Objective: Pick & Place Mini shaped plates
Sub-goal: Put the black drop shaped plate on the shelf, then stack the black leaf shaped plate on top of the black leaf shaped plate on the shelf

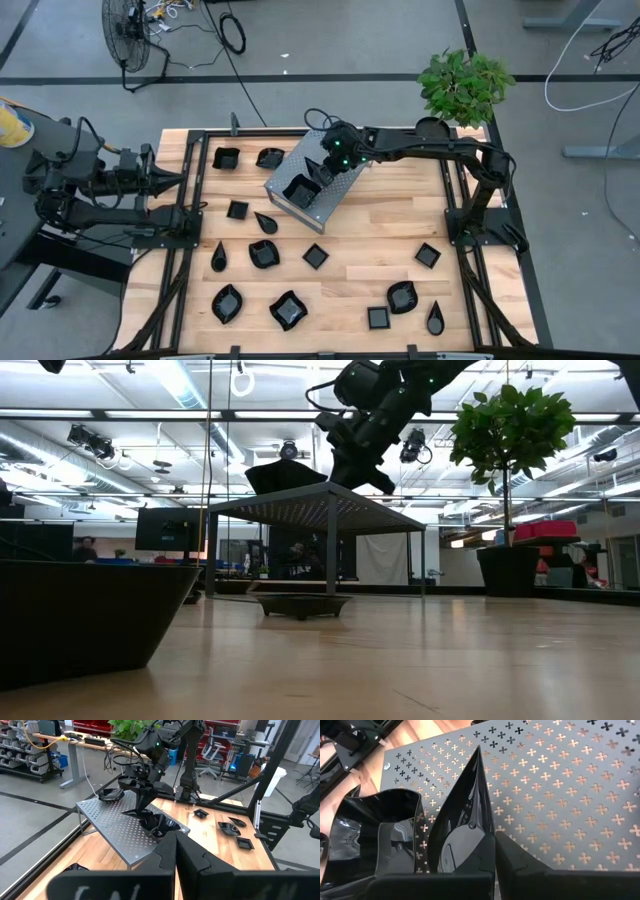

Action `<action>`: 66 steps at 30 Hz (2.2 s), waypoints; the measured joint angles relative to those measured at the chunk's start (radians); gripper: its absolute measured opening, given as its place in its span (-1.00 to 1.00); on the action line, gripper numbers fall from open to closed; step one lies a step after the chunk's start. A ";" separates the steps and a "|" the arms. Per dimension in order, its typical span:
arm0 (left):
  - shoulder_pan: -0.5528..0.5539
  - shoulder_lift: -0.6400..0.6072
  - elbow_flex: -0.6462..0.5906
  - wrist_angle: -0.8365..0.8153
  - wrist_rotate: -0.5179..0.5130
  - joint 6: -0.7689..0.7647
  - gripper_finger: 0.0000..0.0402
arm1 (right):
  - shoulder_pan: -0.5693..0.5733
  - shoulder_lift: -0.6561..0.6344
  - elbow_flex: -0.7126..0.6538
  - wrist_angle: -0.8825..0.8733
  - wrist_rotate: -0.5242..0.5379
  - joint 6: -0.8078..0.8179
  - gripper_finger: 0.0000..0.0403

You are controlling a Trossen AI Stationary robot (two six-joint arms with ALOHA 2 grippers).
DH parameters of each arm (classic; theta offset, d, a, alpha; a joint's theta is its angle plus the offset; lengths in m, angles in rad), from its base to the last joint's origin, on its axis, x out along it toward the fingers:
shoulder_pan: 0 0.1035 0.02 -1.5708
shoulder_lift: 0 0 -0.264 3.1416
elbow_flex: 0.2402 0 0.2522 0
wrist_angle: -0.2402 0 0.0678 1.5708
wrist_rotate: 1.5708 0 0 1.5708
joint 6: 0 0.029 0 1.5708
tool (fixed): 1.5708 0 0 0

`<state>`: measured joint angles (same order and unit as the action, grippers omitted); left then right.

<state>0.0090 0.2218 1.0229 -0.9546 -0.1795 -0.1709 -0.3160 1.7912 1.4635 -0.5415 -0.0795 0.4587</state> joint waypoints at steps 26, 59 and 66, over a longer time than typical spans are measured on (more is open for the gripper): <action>0.000 0.000 0.000 0.000 0.000 0.000 -0.97 | 0.010 0.023 0.000 0.005 0.020 -0.003 -1.00; 0.000 0.000 0.001 0.000 0.000 0.000 -0.97 | 0.010 0.014 0.000 0.025 0.020 -0.010 -0.24; 0.000 0.000 0.002 0.000 0.000 0.000 -0.97 | 0.010 -0.057 0.000 0.024 0.072 -0.034 -0.07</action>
<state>0.0090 0.2218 1.0245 -0.9546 -0.1795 -0.1707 -0.3058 1.7340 1.4635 -0.5180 -0.0080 0.4252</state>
